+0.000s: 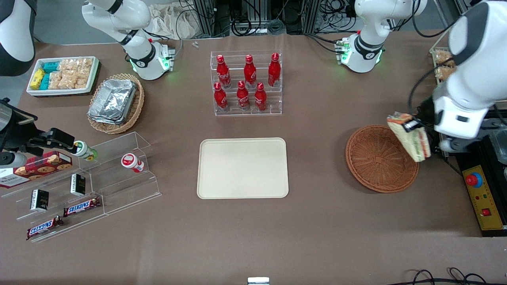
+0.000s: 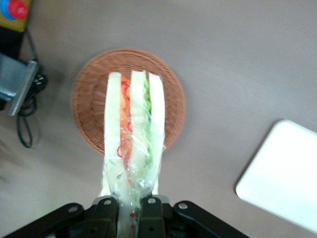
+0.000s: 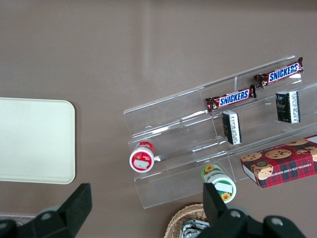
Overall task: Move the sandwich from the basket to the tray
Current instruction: 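Carry the sandwich over the cream tray with the left gripper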
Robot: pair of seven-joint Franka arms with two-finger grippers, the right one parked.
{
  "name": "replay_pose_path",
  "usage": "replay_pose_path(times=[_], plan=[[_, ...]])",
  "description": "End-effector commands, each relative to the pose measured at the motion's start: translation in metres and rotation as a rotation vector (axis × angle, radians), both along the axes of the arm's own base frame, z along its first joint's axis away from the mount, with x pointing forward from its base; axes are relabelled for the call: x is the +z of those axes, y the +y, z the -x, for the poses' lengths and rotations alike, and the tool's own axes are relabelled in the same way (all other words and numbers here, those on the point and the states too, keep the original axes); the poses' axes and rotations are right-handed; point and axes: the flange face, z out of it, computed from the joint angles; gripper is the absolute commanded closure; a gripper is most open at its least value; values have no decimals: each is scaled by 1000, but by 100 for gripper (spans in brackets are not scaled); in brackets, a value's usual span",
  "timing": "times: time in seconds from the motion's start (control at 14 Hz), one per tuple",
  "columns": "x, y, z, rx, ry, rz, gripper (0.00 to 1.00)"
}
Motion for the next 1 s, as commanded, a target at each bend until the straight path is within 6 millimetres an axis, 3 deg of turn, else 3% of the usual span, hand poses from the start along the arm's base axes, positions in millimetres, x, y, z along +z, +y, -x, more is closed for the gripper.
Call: replay_pose_path(times=[0.0, 0.14, 0.29, 0.57, 0.93], plan=[[-4, -72, 13, -144, 25, -9, 95], [-30, -137, 29, -270, 73, 10, 96], [-64, -190, 38, -366, 106, 39, 100], [-123, -273, 51, -477, 65, 73, 100], [-242, -300, 21, -399, 57, 204, 100]])
